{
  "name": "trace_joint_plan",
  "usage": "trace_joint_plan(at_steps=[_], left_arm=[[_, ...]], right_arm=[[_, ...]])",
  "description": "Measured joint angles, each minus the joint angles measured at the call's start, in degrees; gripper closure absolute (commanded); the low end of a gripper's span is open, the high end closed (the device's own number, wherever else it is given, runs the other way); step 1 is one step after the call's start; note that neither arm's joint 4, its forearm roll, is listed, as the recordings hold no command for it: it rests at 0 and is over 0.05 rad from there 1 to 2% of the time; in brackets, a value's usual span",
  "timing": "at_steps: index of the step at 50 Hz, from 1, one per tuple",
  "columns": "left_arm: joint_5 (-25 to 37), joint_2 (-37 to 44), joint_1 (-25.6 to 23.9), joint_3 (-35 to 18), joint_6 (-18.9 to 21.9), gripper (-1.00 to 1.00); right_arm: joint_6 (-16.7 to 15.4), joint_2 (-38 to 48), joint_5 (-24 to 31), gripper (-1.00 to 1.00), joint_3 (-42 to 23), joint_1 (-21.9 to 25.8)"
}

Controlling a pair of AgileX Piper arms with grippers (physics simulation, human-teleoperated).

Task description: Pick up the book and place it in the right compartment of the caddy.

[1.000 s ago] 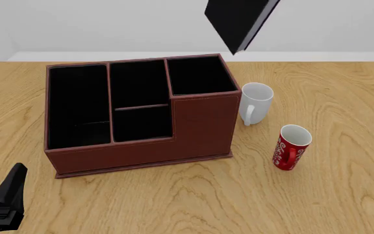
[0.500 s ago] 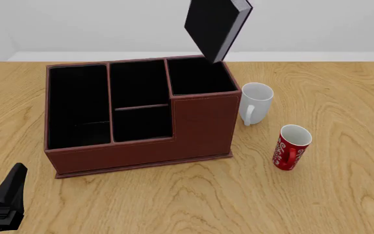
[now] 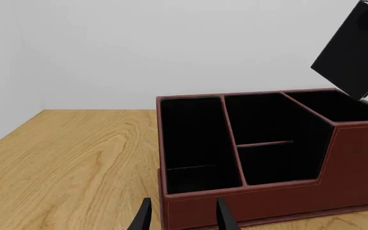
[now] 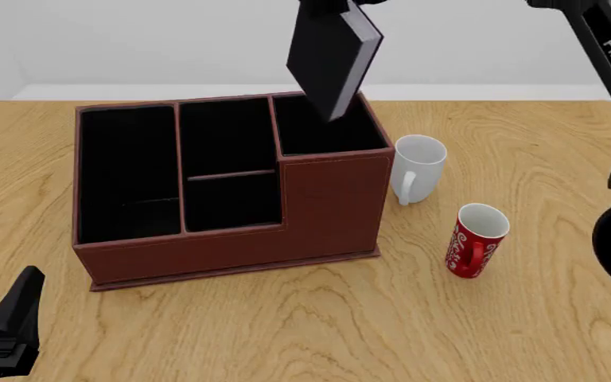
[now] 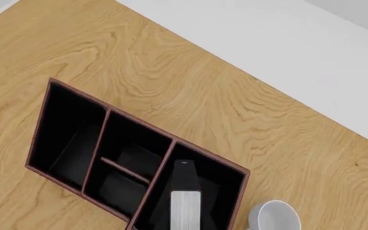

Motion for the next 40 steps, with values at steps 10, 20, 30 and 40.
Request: trace_joint_plan(at_steps=[10,20,30,40], left_arm=[[0.00,0.00,0.00,0.00,0.00,-1.00],[0.00,0.00,0.00,0.00,0.00,-1.00],[0.00,0.00,0.00,0.00,0.00,-1.00],[0.00,0.00,0.00,0.00,0.00,-1.00]], right_arm=[[0.98,1.35,-0.06,1.00,-0.21,-0.20],[1.79,0.58,-1.84,1.00,3.47,-0.44],[2.65,-2.18,-5.79,1.00,11.25,-0.96],[3.37,-5.08,-9.98,1.00,19.17,-1.62]])
